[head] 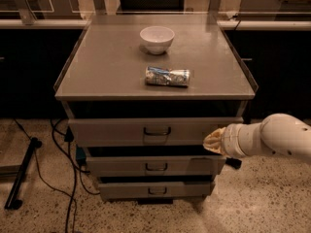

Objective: Close top drawer

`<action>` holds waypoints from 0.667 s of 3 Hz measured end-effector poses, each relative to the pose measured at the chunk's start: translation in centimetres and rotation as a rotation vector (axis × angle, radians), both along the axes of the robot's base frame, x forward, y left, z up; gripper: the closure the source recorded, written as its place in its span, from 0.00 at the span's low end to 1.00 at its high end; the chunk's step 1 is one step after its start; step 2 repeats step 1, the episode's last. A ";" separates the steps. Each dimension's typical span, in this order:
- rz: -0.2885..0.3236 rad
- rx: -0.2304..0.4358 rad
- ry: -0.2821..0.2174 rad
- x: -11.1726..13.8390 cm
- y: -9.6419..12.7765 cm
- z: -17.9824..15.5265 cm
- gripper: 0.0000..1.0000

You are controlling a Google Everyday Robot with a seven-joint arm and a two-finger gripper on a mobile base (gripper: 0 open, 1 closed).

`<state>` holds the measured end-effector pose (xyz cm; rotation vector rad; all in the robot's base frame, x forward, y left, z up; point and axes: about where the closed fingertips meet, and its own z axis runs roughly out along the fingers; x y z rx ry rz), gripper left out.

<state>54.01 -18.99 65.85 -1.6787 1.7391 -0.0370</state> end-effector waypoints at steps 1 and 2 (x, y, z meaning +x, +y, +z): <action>0.041 0.000 0.069 -1.8 0.7 -0.8 0.82; 0.041 0.000 0.069 -1.8 0.7 -0.8 0.82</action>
Offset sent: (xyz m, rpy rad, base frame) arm 0.0000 0.0000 0.0000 0.0000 0.0000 0.0000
